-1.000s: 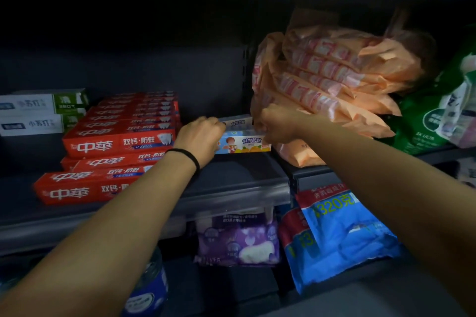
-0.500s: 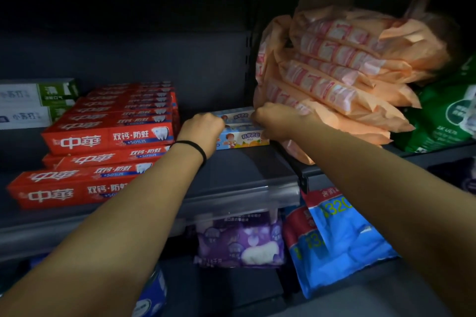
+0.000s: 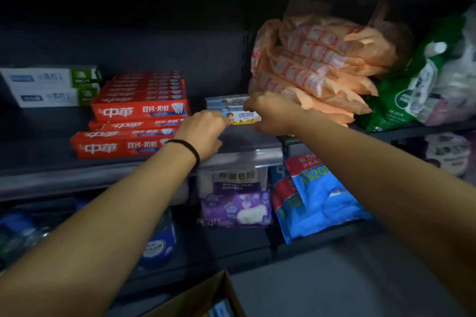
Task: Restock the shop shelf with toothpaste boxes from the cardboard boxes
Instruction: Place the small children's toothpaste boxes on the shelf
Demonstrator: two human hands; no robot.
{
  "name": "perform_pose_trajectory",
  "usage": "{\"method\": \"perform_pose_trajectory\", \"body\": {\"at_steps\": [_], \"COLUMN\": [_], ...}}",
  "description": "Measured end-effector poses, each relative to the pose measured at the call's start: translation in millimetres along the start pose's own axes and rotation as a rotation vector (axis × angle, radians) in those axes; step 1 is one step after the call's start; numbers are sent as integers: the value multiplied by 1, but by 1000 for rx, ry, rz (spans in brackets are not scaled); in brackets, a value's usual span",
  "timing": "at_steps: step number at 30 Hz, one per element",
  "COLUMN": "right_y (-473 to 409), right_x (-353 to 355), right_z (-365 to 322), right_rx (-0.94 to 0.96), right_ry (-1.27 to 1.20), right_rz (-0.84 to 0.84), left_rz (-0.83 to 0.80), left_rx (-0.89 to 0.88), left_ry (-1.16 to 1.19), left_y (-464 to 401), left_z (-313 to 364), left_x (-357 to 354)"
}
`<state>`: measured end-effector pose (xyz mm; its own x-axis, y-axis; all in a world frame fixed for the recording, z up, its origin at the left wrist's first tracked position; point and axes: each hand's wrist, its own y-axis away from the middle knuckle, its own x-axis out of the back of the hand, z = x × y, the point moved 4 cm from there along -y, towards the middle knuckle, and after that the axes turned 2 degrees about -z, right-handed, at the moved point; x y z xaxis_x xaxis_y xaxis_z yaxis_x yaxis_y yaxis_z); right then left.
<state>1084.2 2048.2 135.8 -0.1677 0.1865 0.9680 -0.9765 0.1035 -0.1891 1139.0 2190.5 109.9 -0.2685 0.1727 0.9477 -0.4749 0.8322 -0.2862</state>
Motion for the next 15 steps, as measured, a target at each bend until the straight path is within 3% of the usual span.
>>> {"method": "perform_pose_trajectory", "body": {"at_steps": [9, 15], "right_y": [112, 148], "right_x": [-24, -92], "right_z": [-73, -103], "right_rx": [46, 91], "right_ry": [-72, -110], "right_rz": [-39, -142], "left_rz": [-83, -210], "left_rx": [-78, -152], "left_ry": [79, 117], "left_y": [116, 173], "left_z": [26, 55], "left_x": [-14, -92]}}
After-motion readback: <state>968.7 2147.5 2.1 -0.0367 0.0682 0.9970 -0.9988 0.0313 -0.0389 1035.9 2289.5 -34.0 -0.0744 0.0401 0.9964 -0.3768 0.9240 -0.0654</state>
